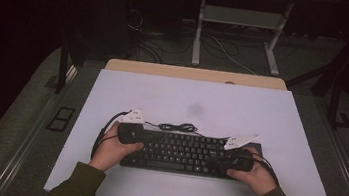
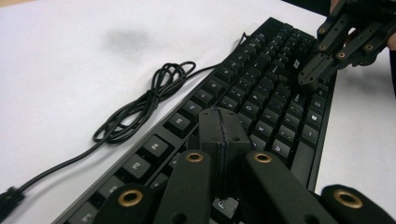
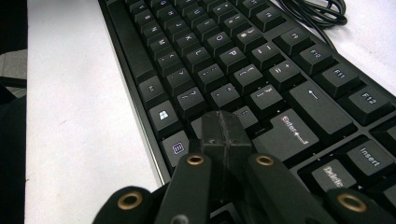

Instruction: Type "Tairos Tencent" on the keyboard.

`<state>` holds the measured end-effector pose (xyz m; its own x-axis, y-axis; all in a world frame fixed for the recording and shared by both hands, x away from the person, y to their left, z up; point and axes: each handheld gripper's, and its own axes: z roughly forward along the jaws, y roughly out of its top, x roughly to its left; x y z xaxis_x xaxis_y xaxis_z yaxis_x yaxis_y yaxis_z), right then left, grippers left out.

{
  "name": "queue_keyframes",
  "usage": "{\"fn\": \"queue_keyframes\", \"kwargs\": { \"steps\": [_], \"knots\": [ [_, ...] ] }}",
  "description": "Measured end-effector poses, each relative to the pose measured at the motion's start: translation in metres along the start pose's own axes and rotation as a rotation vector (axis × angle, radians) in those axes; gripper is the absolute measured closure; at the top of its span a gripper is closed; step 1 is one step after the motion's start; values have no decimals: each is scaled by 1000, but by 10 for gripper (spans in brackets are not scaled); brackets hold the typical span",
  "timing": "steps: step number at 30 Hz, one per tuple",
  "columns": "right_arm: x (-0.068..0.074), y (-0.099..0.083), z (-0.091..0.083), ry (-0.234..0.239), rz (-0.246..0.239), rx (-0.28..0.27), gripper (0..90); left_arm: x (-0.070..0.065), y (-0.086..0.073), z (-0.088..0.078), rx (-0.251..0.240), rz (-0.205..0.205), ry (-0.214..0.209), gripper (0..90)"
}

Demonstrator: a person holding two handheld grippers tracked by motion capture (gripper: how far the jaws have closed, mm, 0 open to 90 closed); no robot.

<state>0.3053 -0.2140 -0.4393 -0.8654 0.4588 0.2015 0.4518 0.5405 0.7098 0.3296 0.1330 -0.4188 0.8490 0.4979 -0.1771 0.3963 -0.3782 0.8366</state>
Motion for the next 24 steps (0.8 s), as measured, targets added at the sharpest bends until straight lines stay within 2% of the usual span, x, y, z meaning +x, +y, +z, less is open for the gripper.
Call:
{"fn": "queue_keyframes", "kwargs": {
  "steps": [5, 10, 15, 24],
  "knots": [
    [0, 0, 0, 1, 0, 0, 897, -3, 2, 9, 36, -24, 1, 889],
    [0, 0, 0, 1, 0, -1, 896, -6, 3, 18, 68, -23, -10, 889],
    [0, 0, 0, 1, 1, 0, 896, -7, 2, 25, 104, -42, -7, 889],
    [0, 0, 0, 2, 1, 0, 896, -10, 5, 32, 163, -31, 9, 889]
  ]
}}
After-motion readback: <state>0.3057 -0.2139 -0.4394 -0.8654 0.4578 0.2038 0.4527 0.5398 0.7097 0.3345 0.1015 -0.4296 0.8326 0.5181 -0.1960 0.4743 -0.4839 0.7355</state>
